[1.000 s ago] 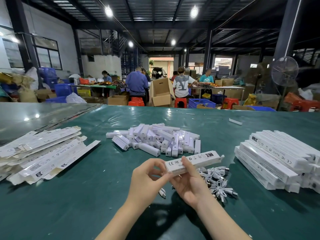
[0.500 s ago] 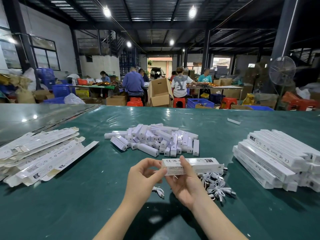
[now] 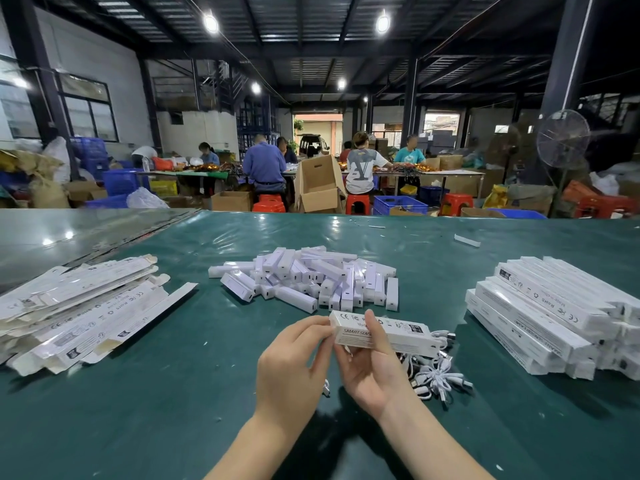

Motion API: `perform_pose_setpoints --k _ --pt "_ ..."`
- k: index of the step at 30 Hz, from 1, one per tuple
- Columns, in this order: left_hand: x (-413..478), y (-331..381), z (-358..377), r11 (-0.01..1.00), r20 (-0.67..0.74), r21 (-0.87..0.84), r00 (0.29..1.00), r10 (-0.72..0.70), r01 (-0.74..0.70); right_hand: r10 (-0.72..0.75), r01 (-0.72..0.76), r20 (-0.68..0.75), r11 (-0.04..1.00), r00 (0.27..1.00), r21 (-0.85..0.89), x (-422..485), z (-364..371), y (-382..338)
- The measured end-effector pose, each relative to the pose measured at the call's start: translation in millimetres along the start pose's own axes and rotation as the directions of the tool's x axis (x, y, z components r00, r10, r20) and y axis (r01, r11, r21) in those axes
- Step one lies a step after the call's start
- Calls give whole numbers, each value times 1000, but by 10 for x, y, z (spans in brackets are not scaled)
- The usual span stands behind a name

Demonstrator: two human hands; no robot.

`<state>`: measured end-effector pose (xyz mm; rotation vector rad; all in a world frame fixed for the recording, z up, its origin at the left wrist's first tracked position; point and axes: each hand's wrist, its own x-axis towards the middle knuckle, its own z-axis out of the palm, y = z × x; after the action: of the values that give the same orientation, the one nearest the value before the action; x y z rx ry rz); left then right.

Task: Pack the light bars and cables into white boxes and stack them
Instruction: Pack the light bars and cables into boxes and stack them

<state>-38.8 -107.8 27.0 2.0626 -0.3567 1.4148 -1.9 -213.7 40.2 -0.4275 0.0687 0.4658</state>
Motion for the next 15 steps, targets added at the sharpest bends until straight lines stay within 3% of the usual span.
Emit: perform_pose_setpoints --k 8,15 --pt "-31 89 42 901 99 -321 957 -274 292 -9 6 100 999 995 35 28 -36 -22" --pt "-72 101 72 868 75 -338 930 -360 363 -50 45 112 998 992 42 38 -17 3"
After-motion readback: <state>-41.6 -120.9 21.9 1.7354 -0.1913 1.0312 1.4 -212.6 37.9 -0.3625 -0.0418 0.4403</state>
